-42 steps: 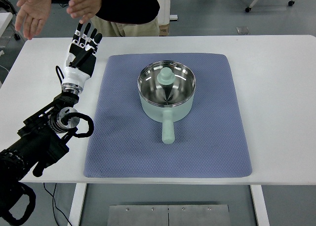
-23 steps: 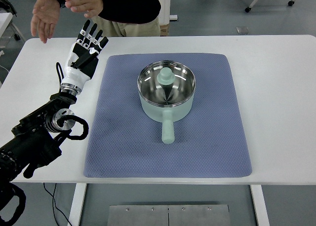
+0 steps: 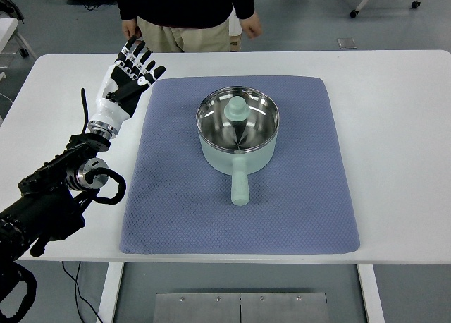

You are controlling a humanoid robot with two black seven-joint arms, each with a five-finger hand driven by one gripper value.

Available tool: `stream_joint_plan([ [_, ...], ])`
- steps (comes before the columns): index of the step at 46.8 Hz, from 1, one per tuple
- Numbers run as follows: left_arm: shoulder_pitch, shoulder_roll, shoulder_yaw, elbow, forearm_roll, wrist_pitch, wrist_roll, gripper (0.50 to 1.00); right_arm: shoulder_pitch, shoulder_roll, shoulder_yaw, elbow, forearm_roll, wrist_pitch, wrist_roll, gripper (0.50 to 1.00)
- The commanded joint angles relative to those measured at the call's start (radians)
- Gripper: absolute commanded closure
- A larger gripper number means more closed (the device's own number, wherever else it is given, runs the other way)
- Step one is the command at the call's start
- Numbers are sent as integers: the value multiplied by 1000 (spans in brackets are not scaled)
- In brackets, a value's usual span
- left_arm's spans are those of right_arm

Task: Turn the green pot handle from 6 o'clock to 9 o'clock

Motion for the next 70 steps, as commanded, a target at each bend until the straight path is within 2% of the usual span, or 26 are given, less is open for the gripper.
stream_joint_plan([
  [1, 3, -1, 1, 0, 0, 2, 0, 500, 0, 0, 0, 0, 0, 0, 0, 500],
  [70, 8, -6, -1, -2, -3, 0, 0, 500, 0, 0, 0, 0, 1, 0, -2, 500],
])
